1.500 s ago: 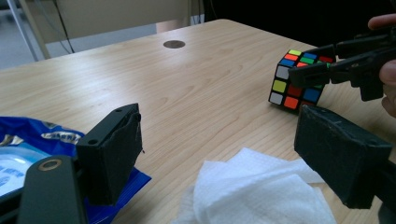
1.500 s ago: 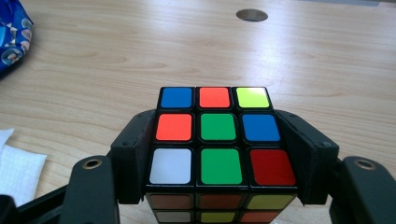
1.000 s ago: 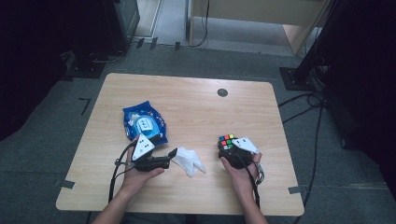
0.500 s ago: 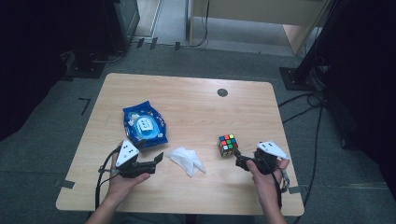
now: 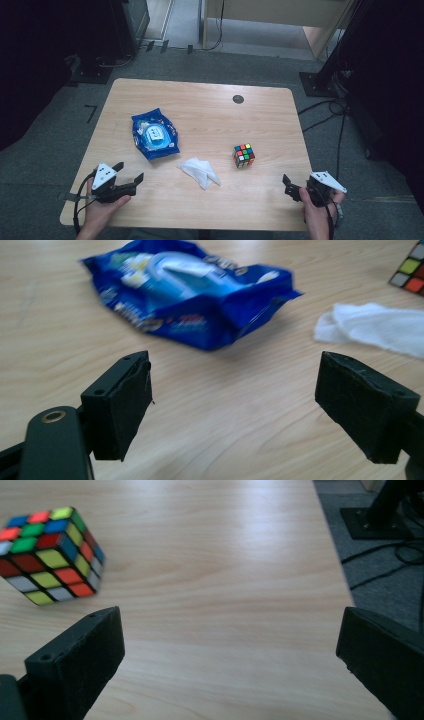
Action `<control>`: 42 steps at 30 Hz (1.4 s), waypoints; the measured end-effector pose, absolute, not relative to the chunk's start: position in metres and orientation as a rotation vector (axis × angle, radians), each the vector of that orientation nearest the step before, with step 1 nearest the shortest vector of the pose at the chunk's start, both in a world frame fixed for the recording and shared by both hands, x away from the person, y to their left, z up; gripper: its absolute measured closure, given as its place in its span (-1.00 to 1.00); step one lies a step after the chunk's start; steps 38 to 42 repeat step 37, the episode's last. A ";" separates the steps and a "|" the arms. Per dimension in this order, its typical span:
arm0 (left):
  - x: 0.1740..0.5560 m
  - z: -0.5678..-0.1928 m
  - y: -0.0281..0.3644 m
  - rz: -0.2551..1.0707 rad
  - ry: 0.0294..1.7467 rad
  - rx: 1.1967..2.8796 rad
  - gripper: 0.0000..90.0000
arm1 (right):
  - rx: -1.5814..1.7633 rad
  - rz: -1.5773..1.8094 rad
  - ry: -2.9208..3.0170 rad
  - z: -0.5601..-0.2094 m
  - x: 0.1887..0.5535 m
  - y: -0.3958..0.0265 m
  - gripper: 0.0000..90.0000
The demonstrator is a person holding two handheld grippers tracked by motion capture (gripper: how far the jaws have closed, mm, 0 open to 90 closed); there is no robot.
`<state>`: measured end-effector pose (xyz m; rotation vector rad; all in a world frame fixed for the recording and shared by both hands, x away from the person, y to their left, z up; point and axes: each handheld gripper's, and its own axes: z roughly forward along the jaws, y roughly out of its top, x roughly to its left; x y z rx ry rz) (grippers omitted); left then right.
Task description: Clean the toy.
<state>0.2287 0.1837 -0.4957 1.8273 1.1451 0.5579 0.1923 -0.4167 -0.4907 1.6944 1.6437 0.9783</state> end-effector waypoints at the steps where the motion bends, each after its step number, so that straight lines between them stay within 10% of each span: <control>1: 0.228 -0.497 0.187 0.560 1.160 1.829 -0.66 | 1.693 0.954 1.648 -0.493 0.190 -0.421 -1.00; 13: 0.213 -0.511 0.234 0.578 1.406 1.878 -0.66 | 1.728 0.819 1.737 -0.523 0.177 -0.435 -1.00; 42: 0.219 -0.519 0.224 0.610 1.405 1.974 -0.66 | 1.728 0.804 1.741 -0.531 0.172 -0.436 -1.00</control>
